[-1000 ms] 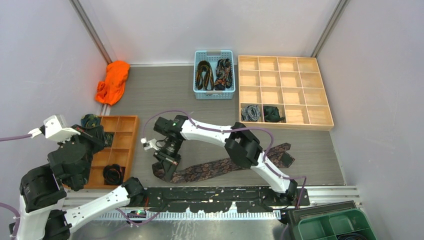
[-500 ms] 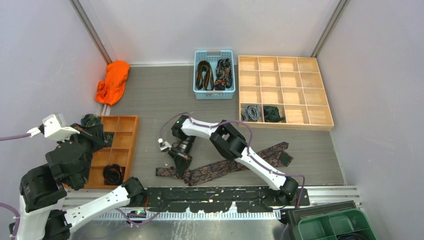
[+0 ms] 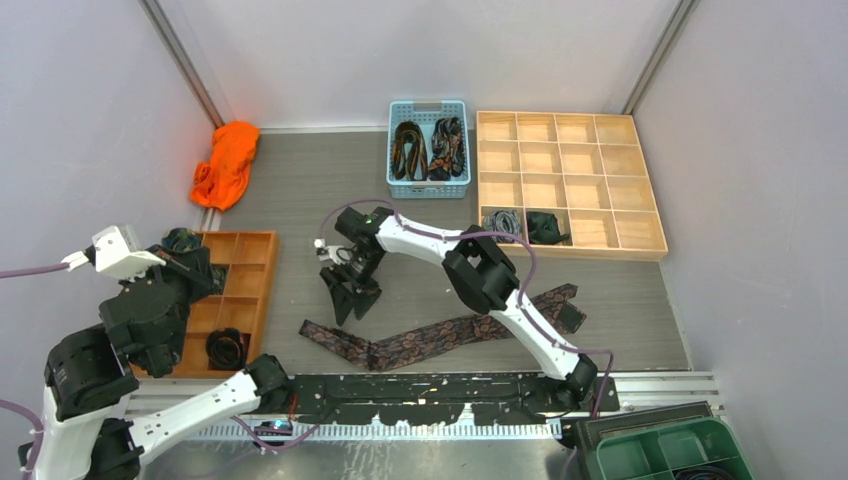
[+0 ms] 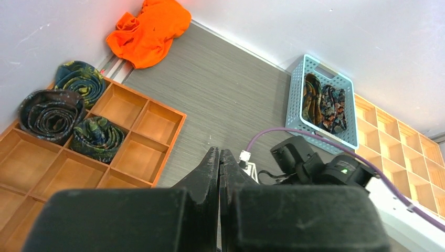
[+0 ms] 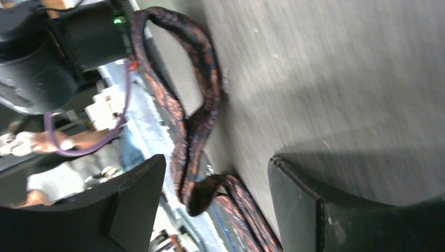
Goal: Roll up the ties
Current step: Flatten out the tie at the center of the board.
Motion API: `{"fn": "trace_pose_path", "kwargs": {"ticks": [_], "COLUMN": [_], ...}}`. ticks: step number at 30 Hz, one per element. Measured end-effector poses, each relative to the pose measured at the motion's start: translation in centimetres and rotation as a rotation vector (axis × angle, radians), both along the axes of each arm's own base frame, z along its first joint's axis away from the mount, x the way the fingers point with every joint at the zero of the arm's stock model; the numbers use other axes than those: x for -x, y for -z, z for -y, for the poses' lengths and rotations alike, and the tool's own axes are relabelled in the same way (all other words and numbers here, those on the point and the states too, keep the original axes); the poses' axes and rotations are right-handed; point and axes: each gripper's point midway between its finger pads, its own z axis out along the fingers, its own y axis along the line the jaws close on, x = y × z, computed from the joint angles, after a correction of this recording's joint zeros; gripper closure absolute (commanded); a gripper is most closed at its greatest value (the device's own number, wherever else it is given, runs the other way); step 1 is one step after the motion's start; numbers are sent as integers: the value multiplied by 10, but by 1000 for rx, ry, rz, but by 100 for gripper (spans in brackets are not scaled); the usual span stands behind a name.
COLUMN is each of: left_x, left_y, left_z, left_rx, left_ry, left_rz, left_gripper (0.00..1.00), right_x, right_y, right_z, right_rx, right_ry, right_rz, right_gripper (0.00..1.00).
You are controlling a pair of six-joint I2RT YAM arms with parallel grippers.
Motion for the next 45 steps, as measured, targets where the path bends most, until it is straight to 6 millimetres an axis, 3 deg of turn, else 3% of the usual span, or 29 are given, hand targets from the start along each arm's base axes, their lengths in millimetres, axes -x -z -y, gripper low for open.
{"fn": "trace_pose_path", "kwargs": {"ticks": [4,6,8,10,11,15,17,22,25,34,39,45], "left_x": [-4,-7,-10,-12,-13,-21,-28,-47,-54,-61,-61,-61], "left_y": [2,3,5,7,9,16,20,31,38,58,70,71], "left_z": [5,9,12,15,17,30,41,77,97,135,141,143], "left_rx": [-23,-39,-59,-70,-76,-103,-118,-161,-157,-131,-138,-134], "left_ry": [-1,-2,-1,2,5,29,45,108,158,268,293,299], "left_rz": [-17,-28,-38,-41,-43,-53,-64,-113,-135,-199,-227,-227], "left_gripper": [100,100,100,100,100,100,100,100,100,100,100,100], "right_x": [-28,-46,-60,-69,-74,-70,-61,-31,-16,0,7,19], "right_y": [-5,-12,-26,-44,-55,-73,-64,-5,14,25,22,22], "right_z": [8,25,47,70,85,127,141,168,177,172,175,172], "right_rx": [85,145,196,236,257,319,359,516,577,602,617,623], "right_ry": [93,155,216,271,314,428,459,485,489,524,534,530], "right_rz": [207,339,459,557,610,695,684,589,556,570,606,619], "right_gripper": [11,16,36,71,82,99,99,99,99,99,99,99]}}
